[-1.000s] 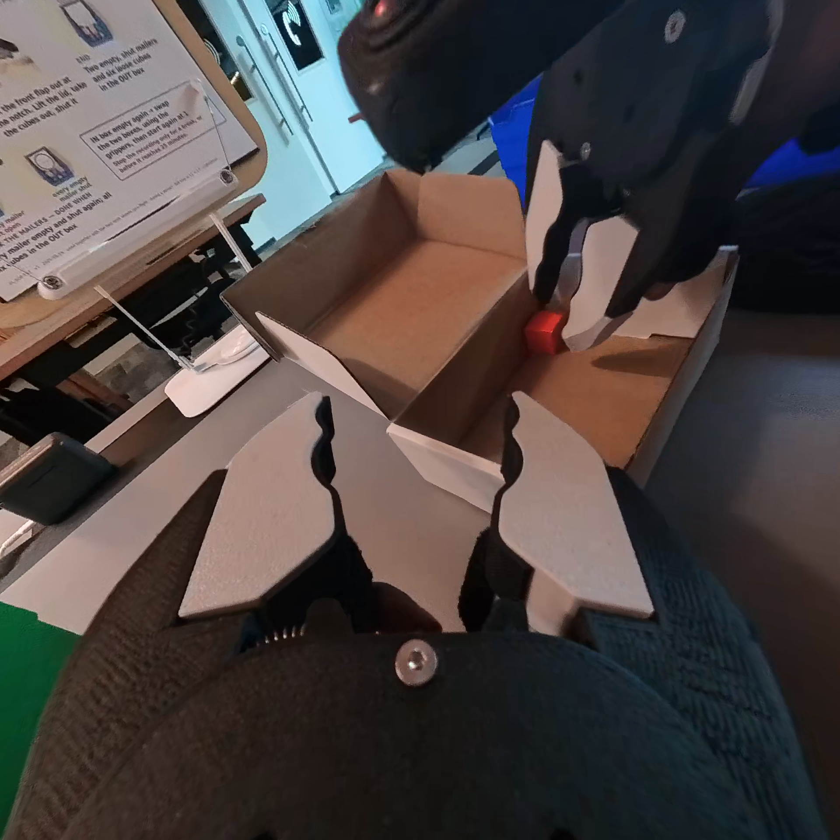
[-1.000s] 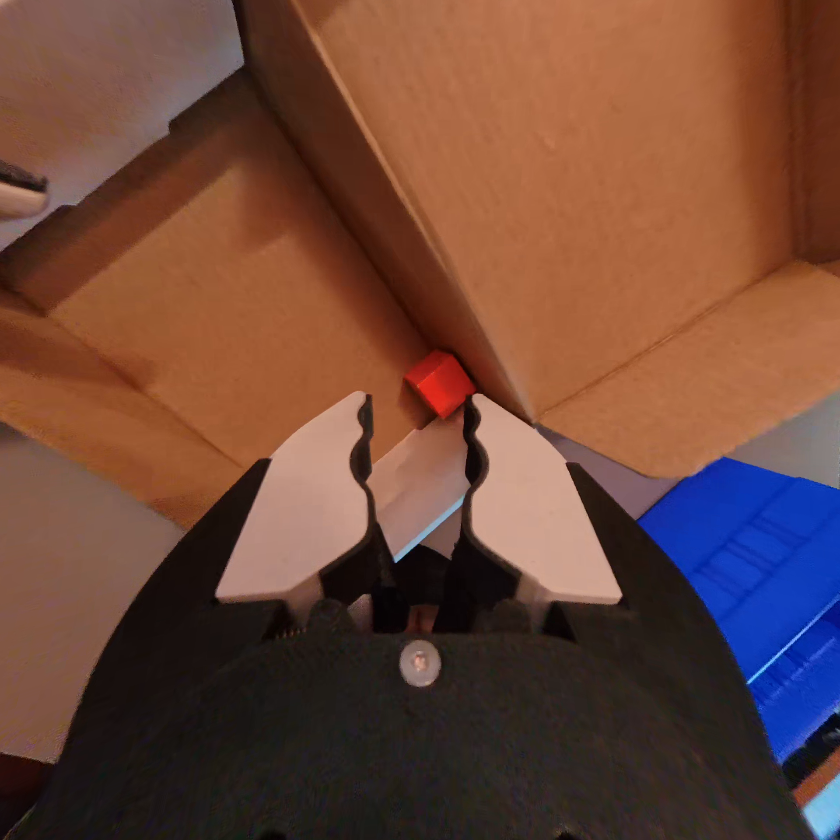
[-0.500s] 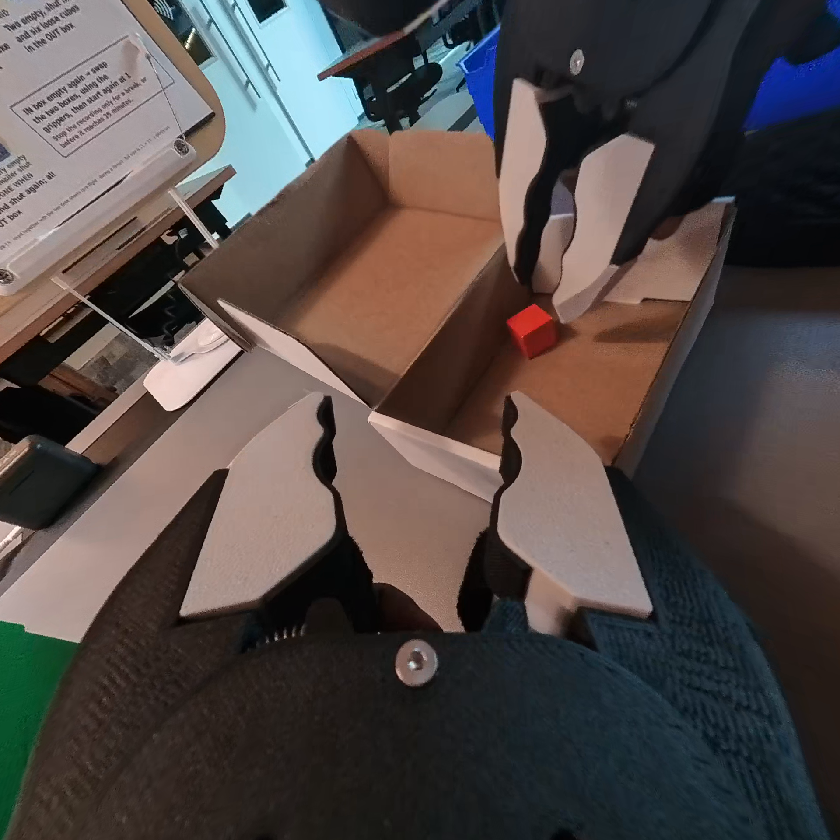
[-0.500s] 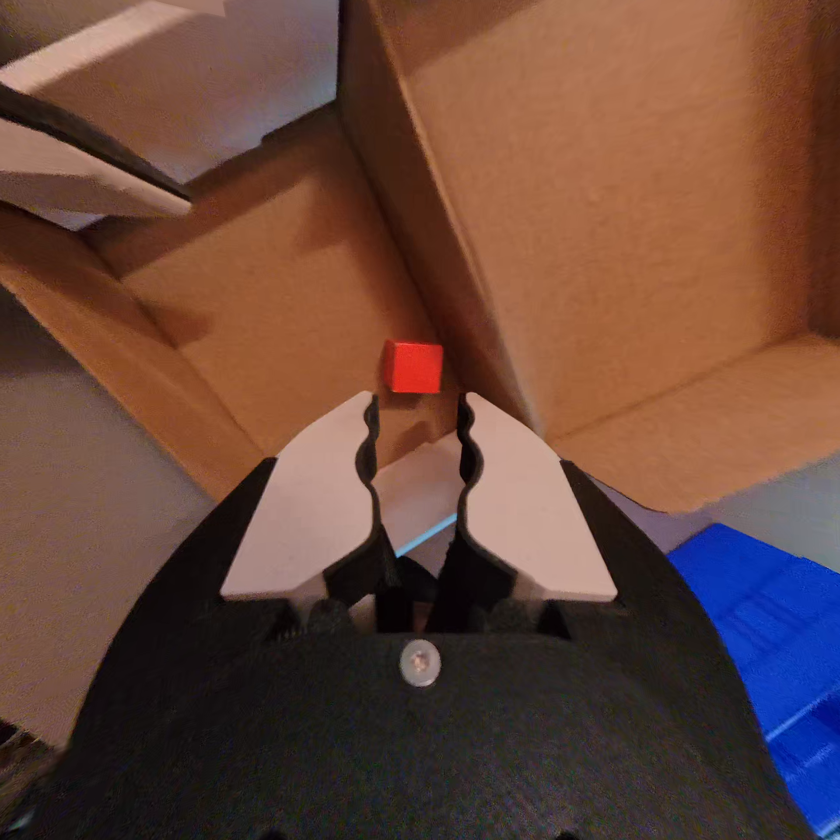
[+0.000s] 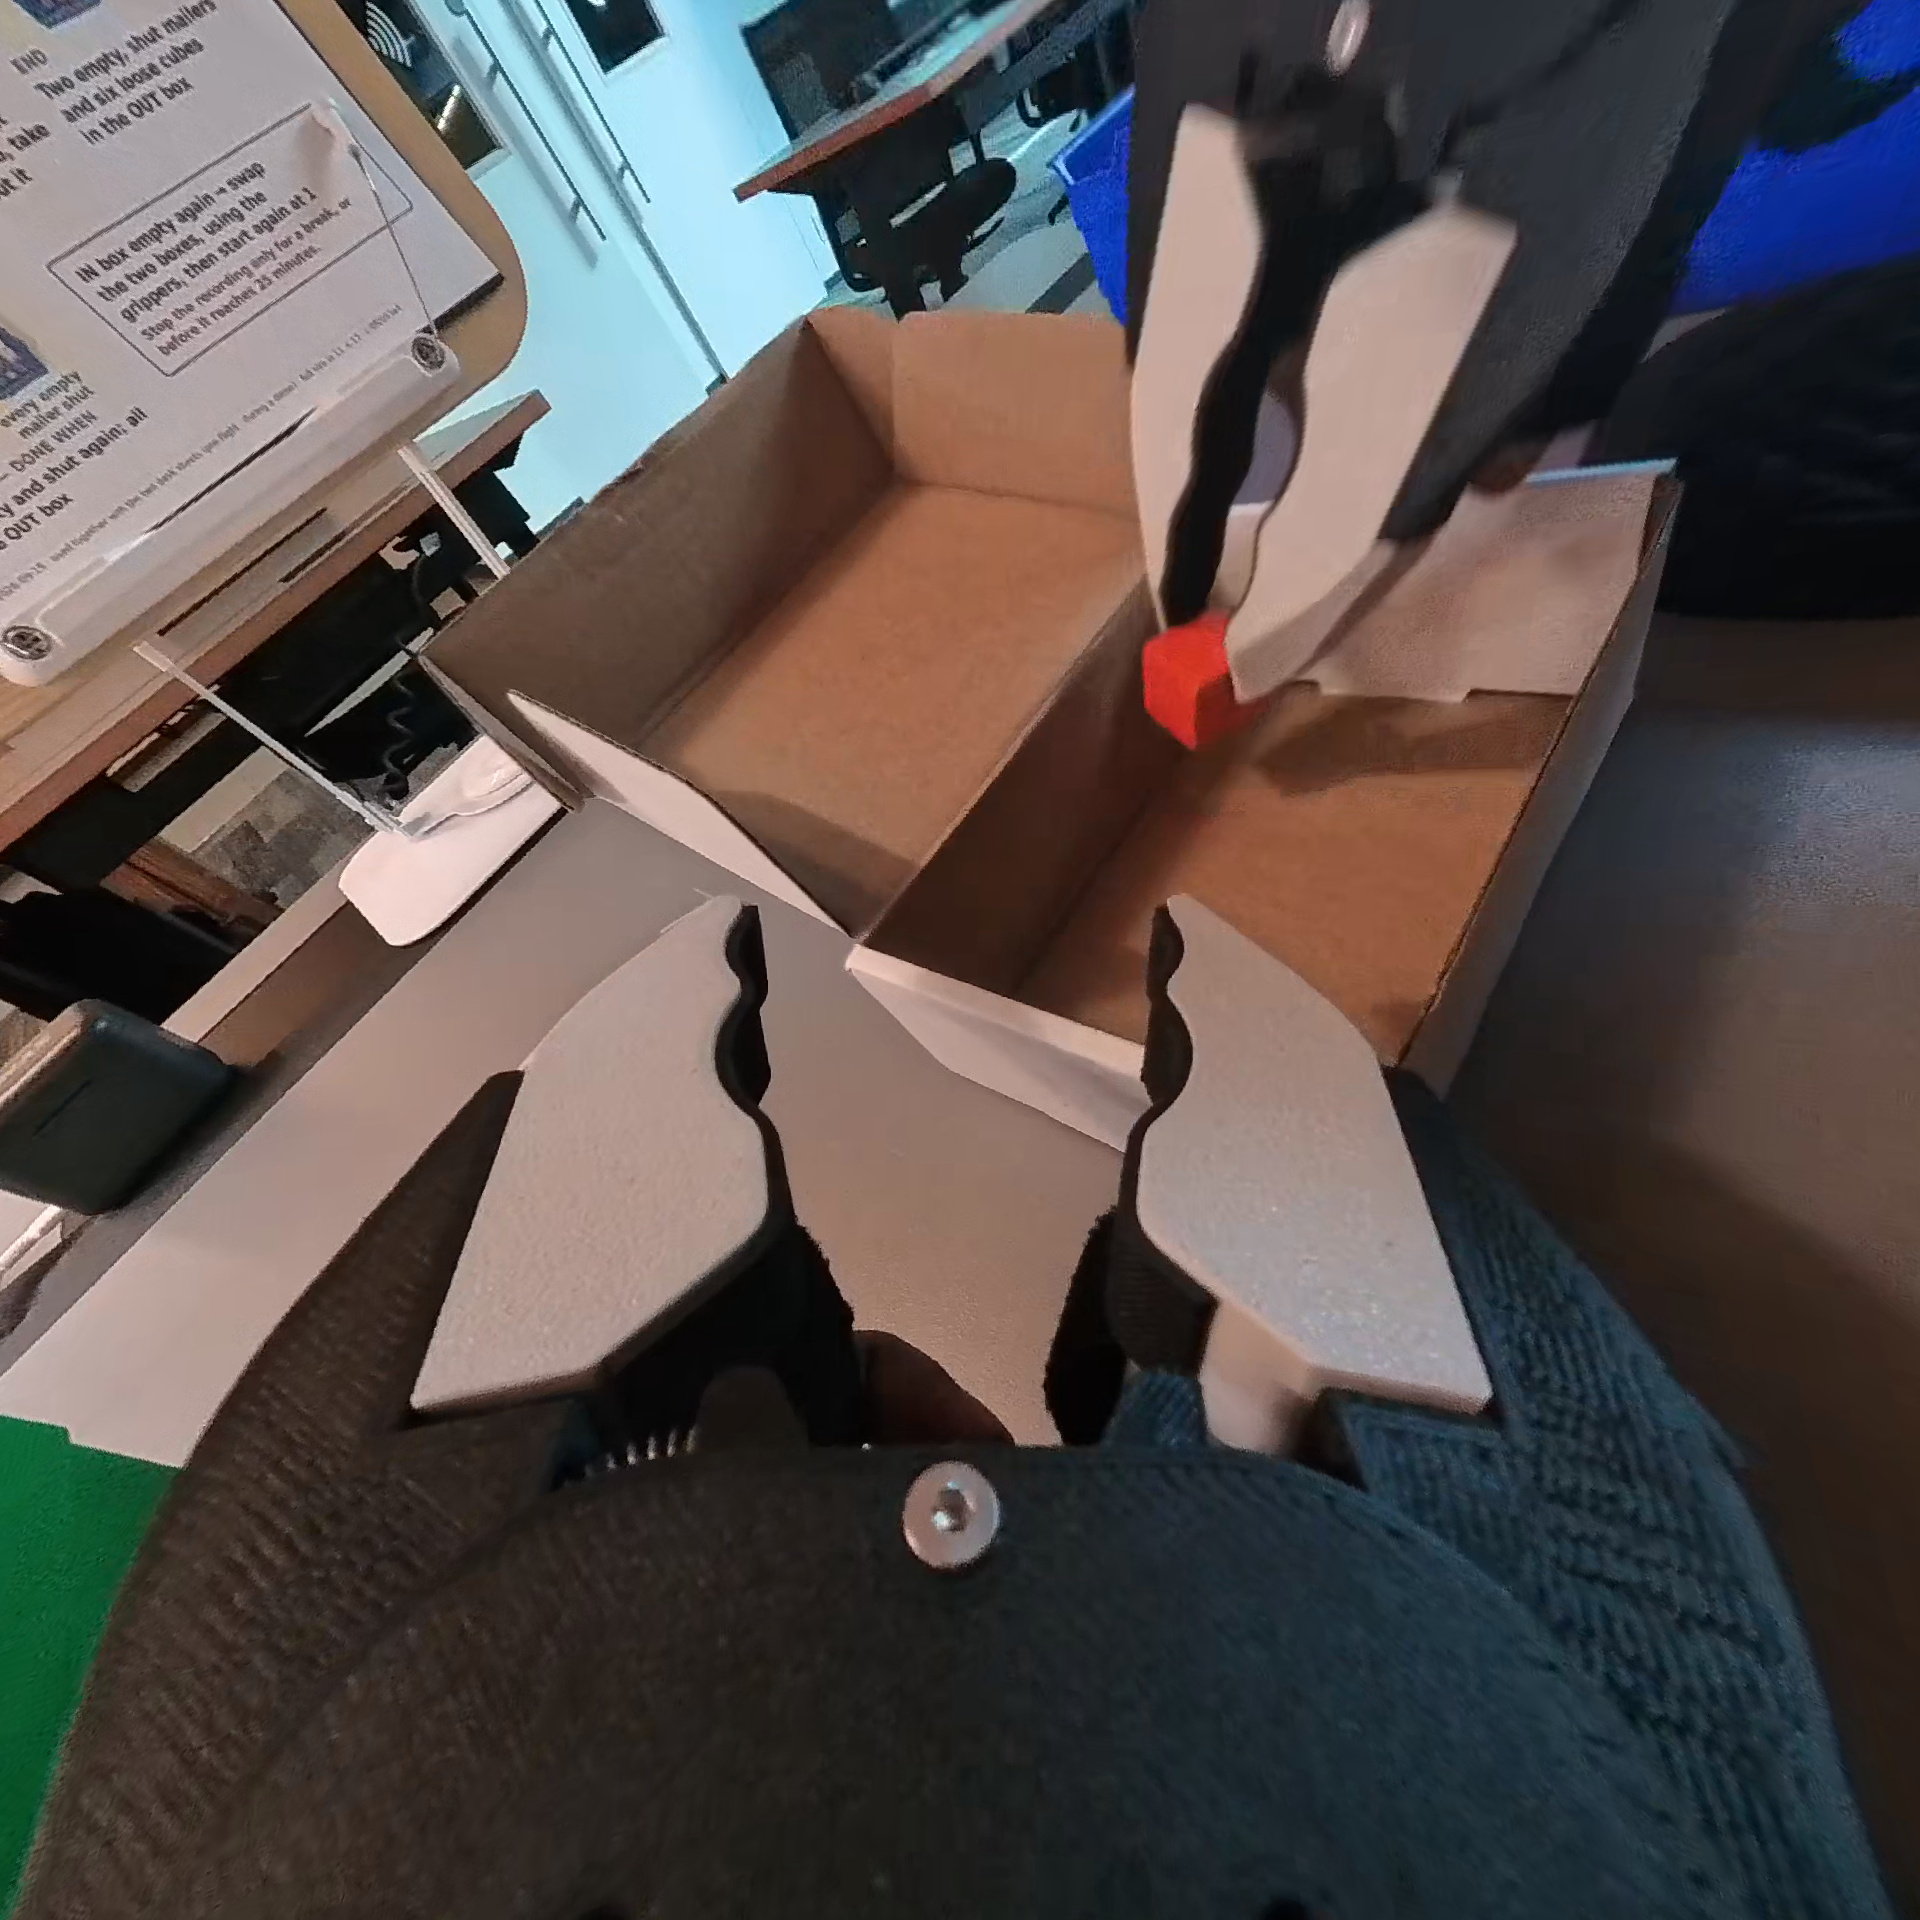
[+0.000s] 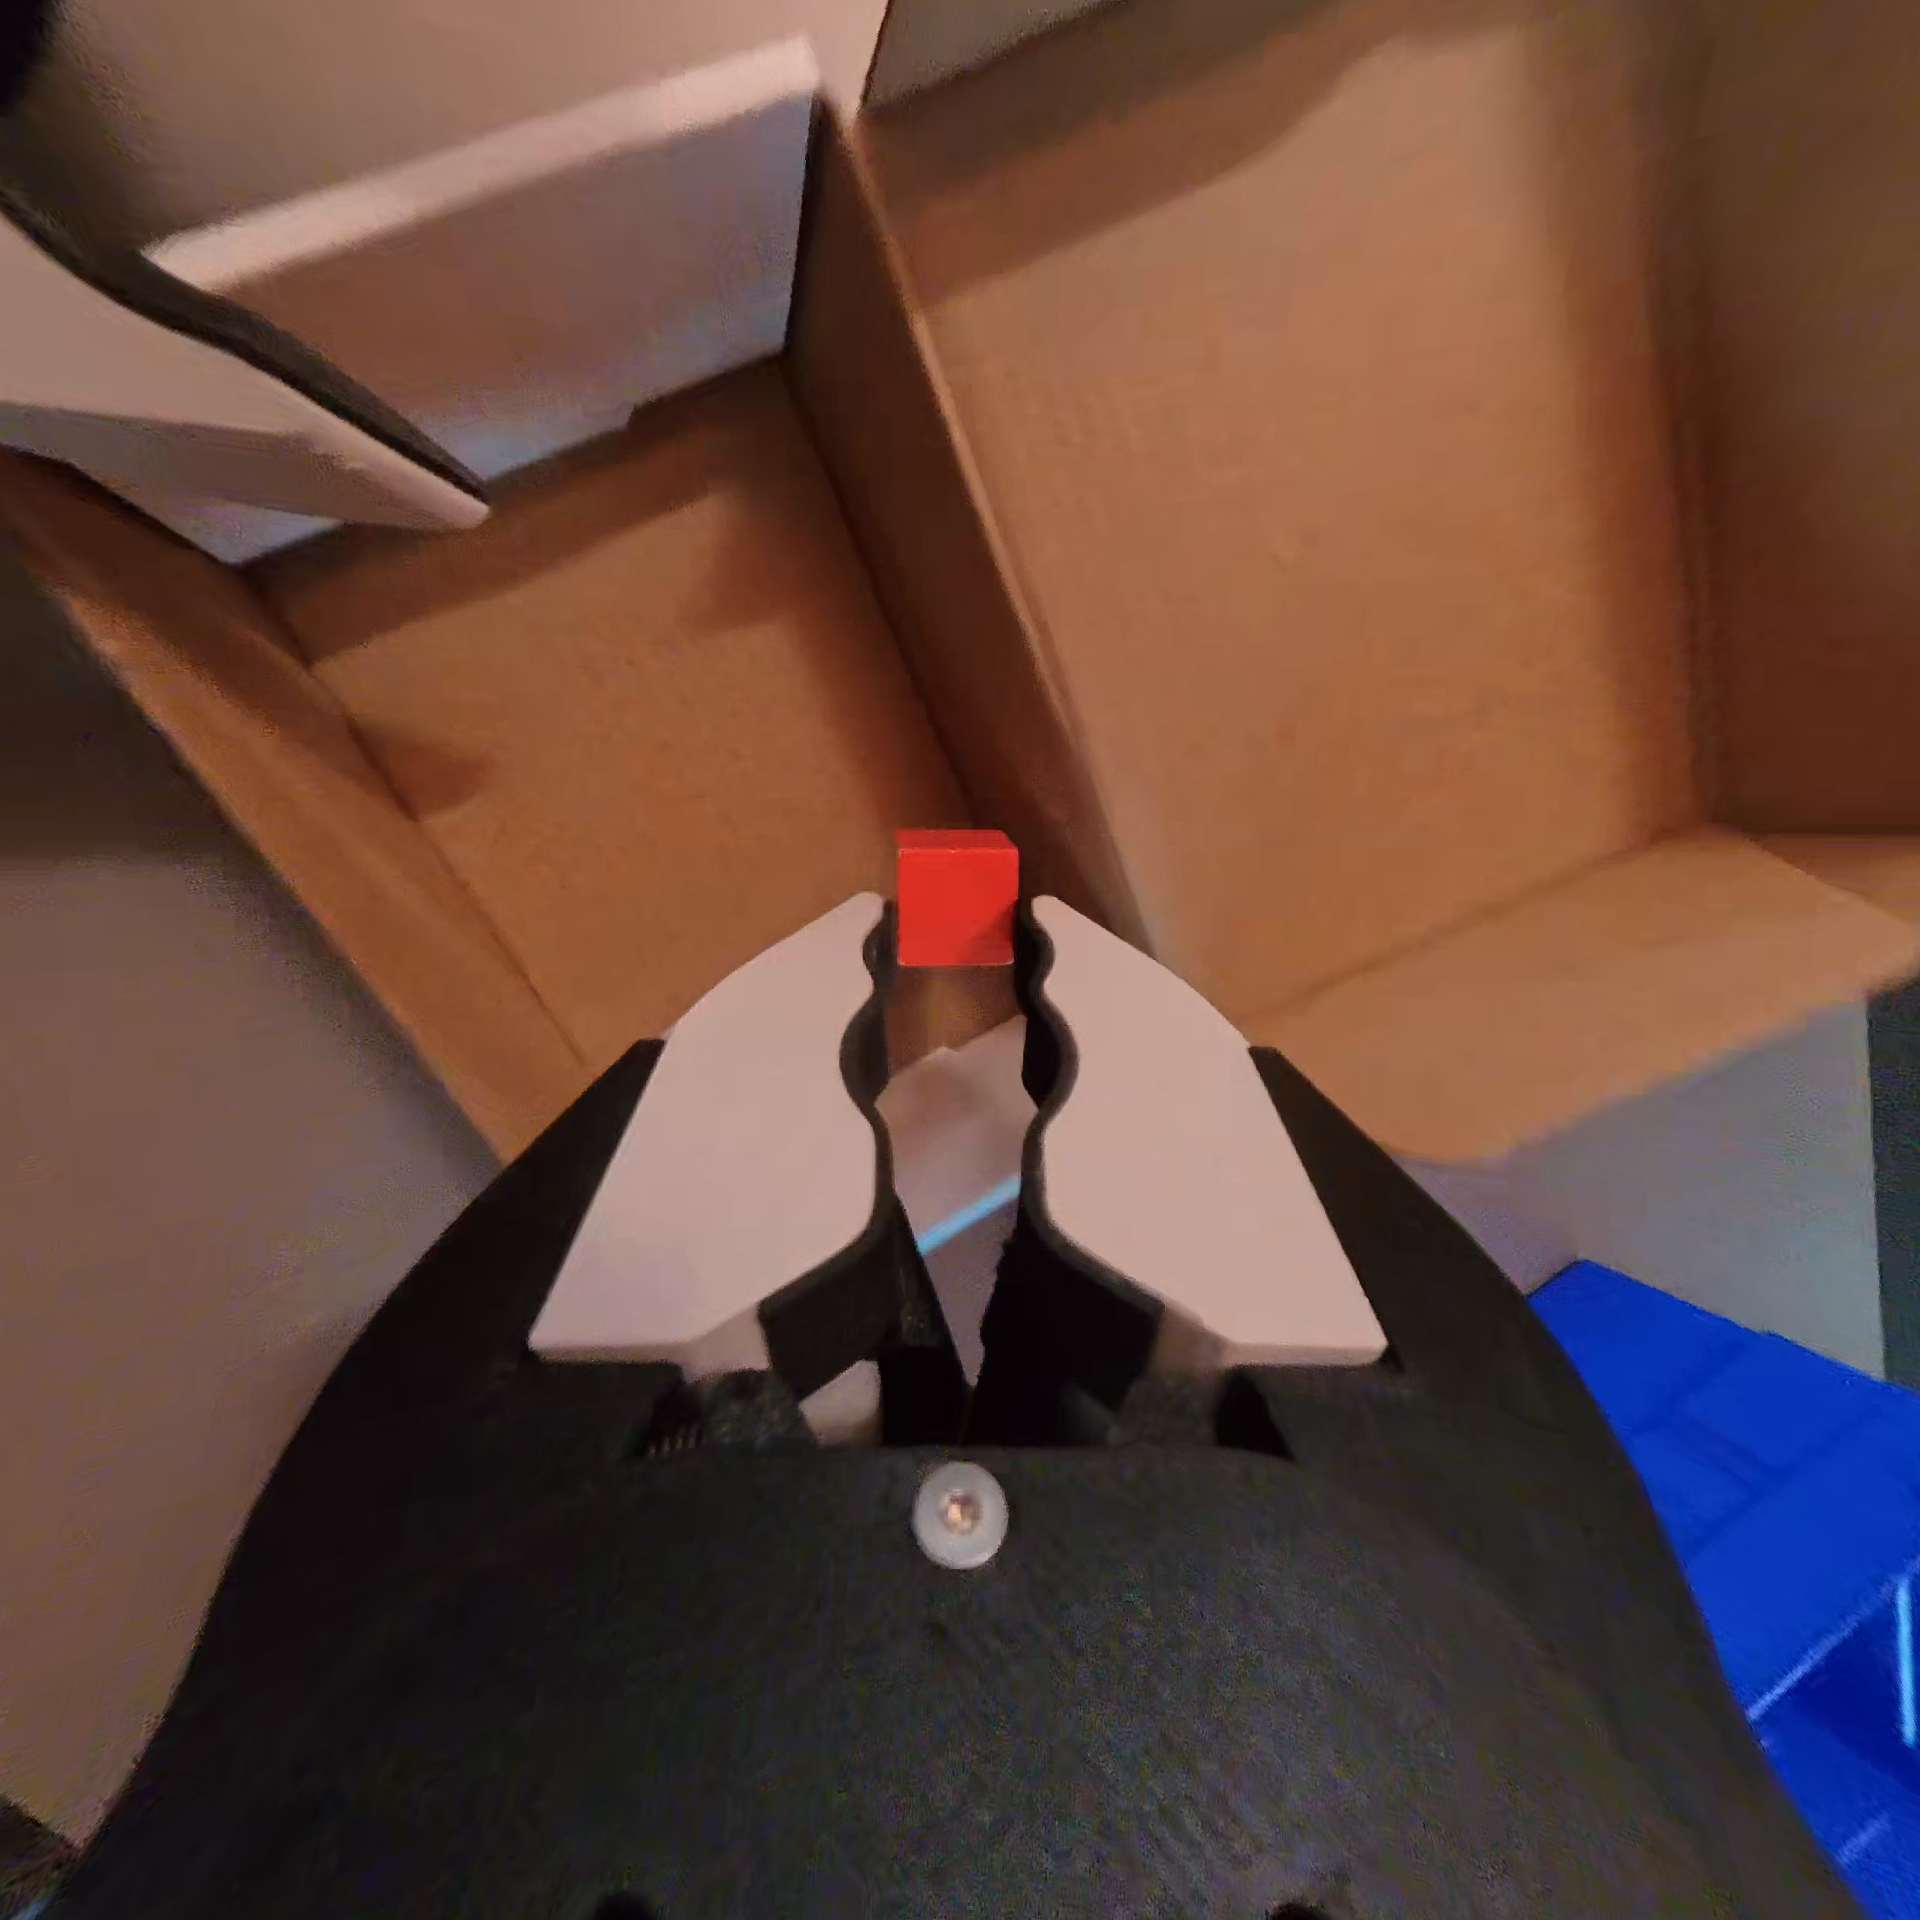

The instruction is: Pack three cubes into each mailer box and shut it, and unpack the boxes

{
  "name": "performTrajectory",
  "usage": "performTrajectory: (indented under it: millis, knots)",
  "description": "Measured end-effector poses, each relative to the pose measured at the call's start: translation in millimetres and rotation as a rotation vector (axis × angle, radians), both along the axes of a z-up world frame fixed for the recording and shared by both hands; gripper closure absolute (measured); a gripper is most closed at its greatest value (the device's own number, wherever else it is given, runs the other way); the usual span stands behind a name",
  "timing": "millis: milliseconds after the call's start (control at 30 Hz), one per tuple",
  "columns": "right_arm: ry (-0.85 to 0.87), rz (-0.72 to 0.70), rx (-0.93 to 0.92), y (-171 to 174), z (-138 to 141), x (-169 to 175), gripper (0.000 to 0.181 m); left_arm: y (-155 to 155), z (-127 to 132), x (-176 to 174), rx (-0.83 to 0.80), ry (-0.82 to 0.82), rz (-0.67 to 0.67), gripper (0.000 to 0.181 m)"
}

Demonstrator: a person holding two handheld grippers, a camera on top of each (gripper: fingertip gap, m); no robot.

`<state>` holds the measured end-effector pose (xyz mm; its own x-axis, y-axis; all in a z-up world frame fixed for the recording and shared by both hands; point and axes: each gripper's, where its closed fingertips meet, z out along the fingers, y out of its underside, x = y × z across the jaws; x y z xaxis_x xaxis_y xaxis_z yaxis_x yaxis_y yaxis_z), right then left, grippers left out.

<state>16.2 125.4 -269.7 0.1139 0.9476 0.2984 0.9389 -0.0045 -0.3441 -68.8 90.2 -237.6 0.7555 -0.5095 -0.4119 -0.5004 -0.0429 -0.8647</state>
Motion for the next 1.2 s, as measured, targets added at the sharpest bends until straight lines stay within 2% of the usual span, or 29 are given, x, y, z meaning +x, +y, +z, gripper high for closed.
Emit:
performTrajectory:
  millis: [100,167,267,333,433,567,733,933,1000,1133,1200]
  knots:
    - [0.14,-0.044,0.015,-3,31,14,0.16,0,1,-1,0.001,-0.008,0.005,0.11]
    - [0.236,-0.104,0.05,-3,56,37,0.16,0,1,-1,0.003,-0.011,0.005,0.11]
    - [0.372,-0.269,0.101,-1,88,94,0.16,1,2,-2,0.005,-0.02,0.008,0.11]
    - [0.422,-0.425,0.128,0,98,145,0.16,1,3,-3,0.007,-0.029,0.012,0.11]
    - [0.433,-0.678,0.129,-1,91,221,0.16,1,4,-4,0.01,-0.033,0.017,0.11]
    - [0.39,-0.84,0.038,-7,54,273,0.16,2,3,-4,0.016,-0.021,0.027,0.11]
    - [0.321,-0.906,-0.083,3,12,285,0.16,3,3,-4,0.015,-0.014,0.032,0.11]
    - [0.108,-0.902,-0.142,8,-19,283,0.16,2,5,-5,0.016,-0.035,0.027,0.11]
    - [0.024,-0.919,-0.135,9,-24,288,0.16,2,6,-5,0.018,-0.035,0.025,0.11]
    - [-0.021,-0.916,-0.17,8,-26,290,0.16,3,5,-5,0.011,-0.036,0.029,0.11]
    - [-0.031,-0.912,-0.163,9,-26,291,0.154,4,5,-6,0.003,-0.043,0.036,0.11]
